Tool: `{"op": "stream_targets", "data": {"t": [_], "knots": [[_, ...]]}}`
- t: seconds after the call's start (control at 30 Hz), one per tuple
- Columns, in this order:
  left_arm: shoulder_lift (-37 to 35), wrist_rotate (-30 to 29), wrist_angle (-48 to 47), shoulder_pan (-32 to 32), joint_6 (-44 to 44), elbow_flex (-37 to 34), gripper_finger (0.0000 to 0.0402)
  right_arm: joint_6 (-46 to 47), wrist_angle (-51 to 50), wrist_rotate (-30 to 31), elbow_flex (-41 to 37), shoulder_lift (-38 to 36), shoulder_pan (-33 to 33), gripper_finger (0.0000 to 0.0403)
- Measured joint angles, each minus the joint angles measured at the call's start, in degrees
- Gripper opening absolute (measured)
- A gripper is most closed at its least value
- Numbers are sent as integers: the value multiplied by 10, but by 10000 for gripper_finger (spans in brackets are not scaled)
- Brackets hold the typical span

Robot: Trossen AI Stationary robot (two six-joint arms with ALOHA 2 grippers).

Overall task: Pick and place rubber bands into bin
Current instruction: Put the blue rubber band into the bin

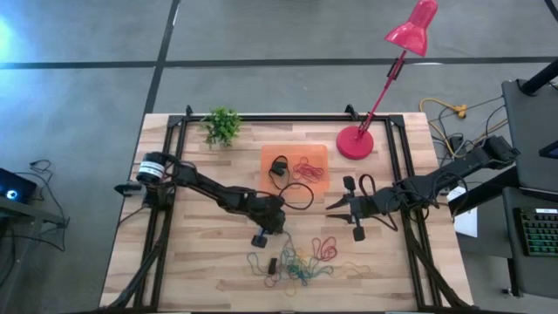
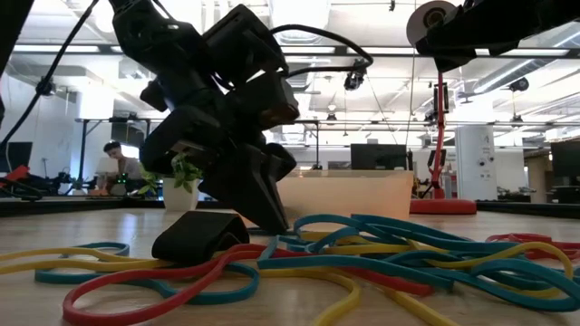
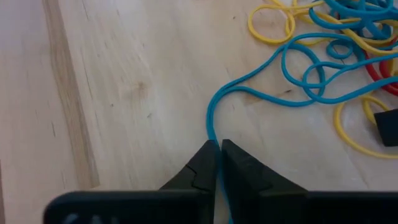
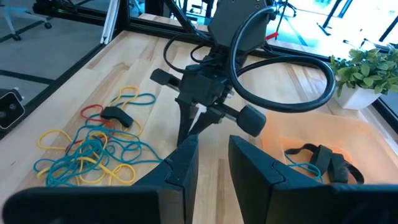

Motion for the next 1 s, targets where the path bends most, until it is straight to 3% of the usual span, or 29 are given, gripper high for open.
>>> {"op": "stream_targets", "data": {"t": [0.3, 0.8, 1.0], "knots": [[-8, -8, -2, -11, 7, -1, 1, 0, 0, 0, 0, 0, 0, 77], [-103, -8, -6, -20, 35, -12, 0, 1, 0, 0, -3, -1, 0, 77], [-139, -45, -6, -24, 56, -11, 0, 1, 0, 0, -3, -1, 1, 77]]}}
